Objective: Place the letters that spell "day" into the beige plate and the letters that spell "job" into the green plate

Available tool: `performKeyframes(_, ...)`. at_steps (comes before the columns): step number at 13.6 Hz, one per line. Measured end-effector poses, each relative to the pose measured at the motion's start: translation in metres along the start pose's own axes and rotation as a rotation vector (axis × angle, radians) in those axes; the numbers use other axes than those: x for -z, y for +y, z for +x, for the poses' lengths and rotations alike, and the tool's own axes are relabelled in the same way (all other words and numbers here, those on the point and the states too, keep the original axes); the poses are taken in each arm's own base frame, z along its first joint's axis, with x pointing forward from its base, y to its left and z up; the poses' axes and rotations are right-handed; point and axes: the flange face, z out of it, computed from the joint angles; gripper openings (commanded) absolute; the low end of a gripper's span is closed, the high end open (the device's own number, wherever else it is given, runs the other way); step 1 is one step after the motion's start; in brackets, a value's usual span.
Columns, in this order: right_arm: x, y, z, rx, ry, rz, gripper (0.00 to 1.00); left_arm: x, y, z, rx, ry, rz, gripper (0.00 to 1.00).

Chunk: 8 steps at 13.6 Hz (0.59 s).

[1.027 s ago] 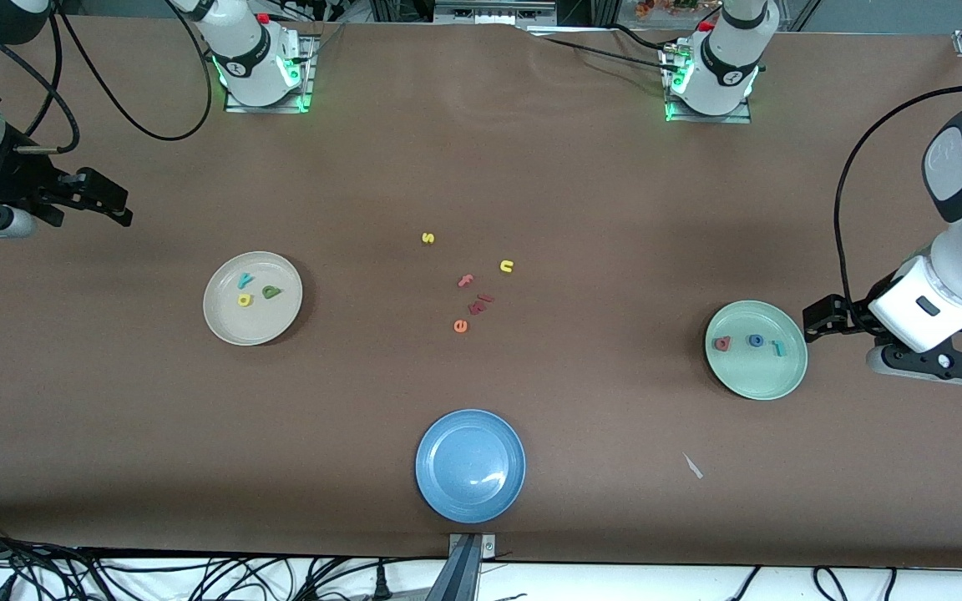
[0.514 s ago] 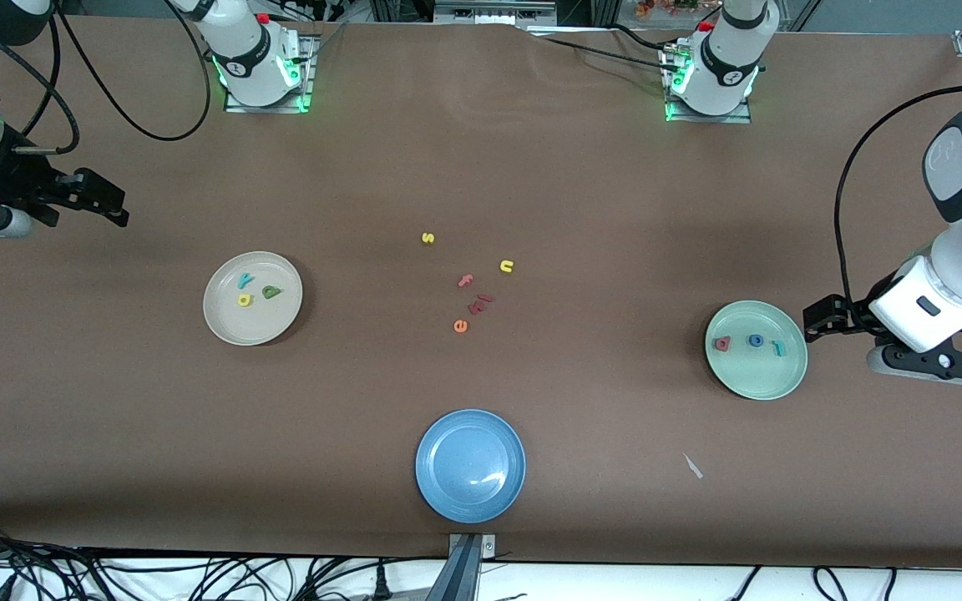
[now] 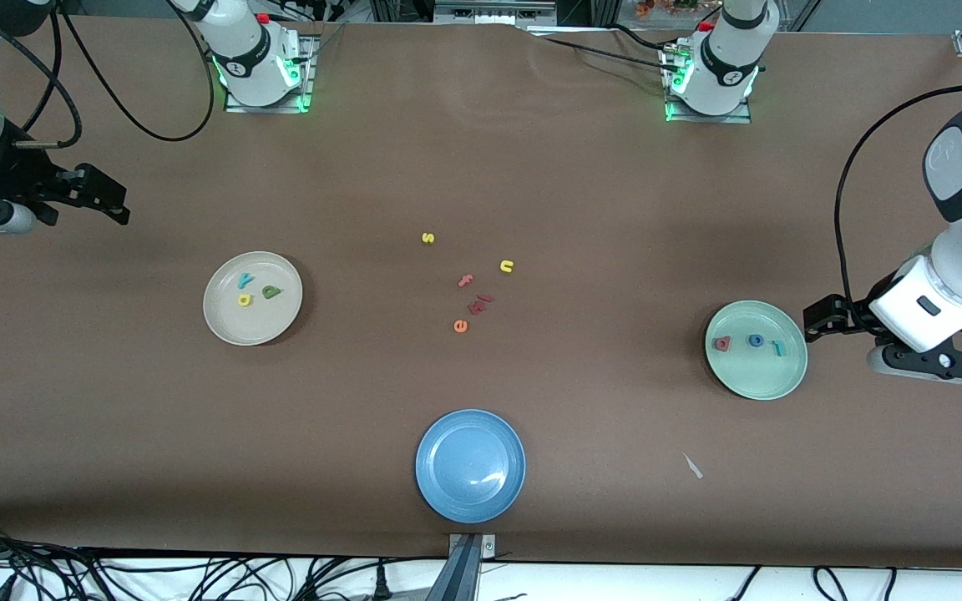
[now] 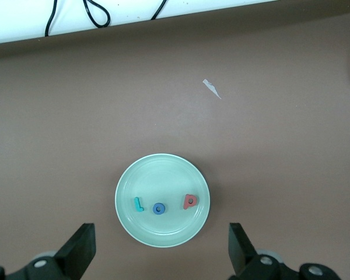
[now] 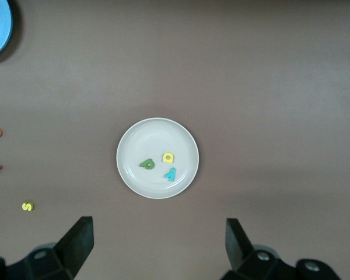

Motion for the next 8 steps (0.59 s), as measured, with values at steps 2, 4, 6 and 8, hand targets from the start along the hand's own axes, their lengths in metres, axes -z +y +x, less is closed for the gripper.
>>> performKeyframes(2,0.009,0.004,-0.002,-0.007,-0.004,-0.001,1.0,0.0,0.0,0.0,0.0,0.0,0.0,1.0)
performKeyframes(4,0.015,0.007,-0.005,-0.011,-0.026,-0.002,1.0,0.0,0.0,0.0,0.0,0.001,0.0,1.0)
performKeyframes(6,0.018,0.007,-0.007,-0.011,-0.041,-0.003,1.0,0.002,-0.001,-0.001,0.002,0.001,0.001,1.0)
performKeyframes(8,0.025,0.007,-0.009,-0.011,-0.048,-0.003,1.0,0.004,-0.003,-0.004,0.006,0.0,0.003,1.0)
